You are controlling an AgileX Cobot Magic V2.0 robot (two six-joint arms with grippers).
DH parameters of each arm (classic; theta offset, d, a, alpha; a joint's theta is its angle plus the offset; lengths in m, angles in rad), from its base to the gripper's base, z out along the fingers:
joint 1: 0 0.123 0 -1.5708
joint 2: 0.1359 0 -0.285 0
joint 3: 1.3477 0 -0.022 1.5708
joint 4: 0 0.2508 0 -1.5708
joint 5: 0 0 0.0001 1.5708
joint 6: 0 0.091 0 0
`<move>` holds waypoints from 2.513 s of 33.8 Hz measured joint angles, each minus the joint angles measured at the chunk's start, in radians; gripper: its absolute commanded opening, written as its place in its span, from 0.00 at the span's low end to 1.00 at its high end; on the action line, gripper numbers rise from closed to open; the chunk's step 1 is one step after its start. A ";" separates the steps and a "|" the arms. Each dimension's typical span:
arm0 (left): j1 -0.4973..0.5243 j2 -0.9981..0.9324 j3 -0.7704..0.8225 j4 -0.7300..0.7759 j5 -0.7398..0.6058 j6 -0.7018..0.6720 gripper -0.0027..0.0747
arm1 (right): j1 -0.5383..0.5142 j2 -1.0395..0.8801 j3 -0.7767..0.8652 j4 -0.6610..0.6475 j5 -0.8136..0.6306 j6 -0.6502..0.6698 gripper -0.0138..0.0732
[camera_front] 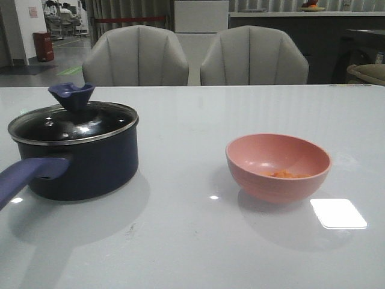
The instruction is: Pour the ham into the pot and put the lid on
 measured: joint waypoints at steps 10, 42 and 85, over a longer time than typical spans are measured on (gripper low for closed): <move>0.000 0.000 0.000 0.000 0.000 0.000 0.18 | 0.000 0.000 0.000 0.000 0.000 0.000 0.35; 0.000 0.005 -0.127 -0.002 -0.074 0.000 0.18 | 0.000 0.000 0.000 0.000 0.000 0.000 0.35; -0.096 0.674 -0.653 -0.085 0.645 0.000 0.89 | 0.000 0.000 0.000 0.000 0.000 0.000 0.35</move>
